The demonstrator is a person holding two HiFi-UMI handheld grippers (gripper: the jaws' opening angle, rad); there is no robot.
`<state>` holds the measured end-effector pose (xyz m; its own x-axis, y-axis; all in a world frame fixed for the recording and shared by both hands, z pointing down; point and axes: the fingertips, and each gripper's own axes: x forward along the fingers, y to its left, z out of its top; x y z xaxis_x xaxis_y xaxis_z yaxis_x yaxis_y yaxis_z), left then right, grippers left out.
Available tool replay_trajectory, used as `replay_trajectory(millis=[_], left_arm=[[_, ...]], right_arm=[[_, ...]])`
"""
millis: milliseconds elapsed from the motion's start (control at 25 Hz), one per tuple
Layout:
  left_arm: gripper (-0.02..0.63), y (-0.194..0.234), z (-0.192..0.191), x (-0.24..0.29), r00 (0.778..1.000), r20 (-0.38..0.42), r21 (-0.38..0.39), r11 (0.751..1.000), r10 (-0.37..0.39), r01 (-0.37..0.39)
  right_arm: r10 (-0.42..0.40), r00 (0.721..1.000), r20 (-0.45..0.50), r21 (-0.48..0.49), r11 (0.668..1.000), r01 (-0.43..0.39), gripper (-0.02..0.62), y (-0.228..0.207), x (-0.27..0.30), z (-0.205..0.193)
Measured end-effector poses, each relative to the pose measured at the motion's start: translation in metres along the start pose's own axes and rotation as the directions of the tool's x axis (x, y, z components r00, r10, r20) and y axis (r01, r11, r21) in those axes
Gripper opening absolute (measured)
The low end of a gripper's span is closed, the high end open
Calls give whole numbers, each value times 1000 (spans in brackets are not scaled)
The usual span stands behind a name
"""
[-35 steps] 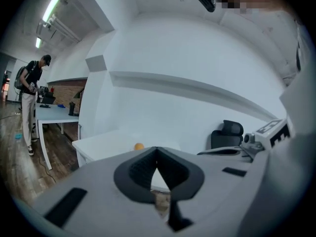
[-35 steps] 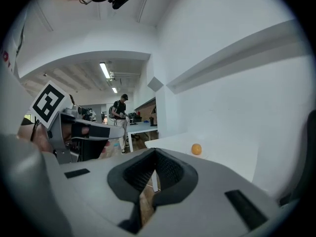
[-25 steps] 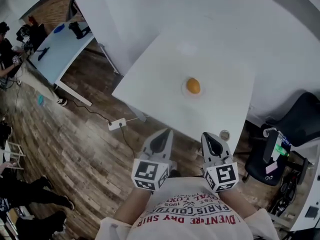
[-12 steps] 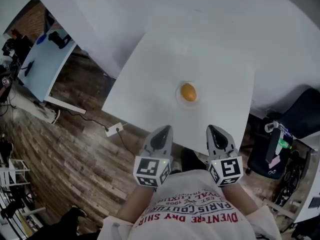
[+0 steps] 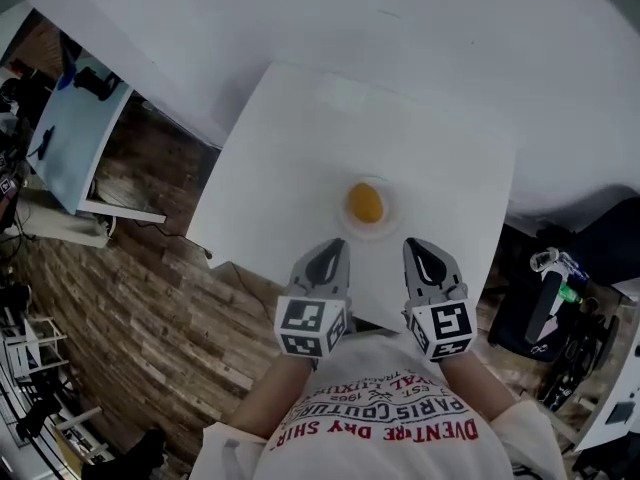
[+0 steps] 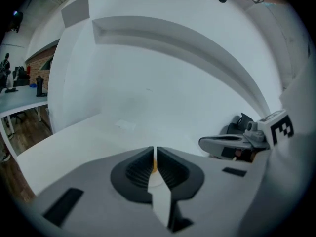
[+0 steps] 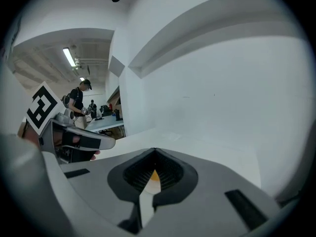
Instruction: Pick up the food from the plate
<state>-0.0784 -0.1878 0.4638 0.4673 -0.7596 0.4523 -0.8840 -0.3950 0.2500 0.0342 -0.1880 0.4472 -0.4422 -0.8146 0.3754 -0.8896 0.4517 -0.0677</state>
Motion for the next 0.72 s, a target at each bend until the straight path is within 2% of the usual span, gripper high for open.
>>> replay_trajectory(millis=[240,440,560,720], left_arm=[[3,20,-7,44,998,-29,-62,996,59,-61],[13,32,-20,85,990,-123,-156,984,63,-82],[113,35,-28,105,984,-173,-204,976,42,-77],[224,34,-37,126,970,-242,-223,971,36,-91]], right_arm=[[7,999,-44,39,999,-5,9,-21,25,-8],[-1,998,-57,61,998,5,9,-37,44,-15],[4,997,-75,49,999,0,9,-41,55,-22],[6,995,-104,44,999,-2,9,-50,66,-34]])
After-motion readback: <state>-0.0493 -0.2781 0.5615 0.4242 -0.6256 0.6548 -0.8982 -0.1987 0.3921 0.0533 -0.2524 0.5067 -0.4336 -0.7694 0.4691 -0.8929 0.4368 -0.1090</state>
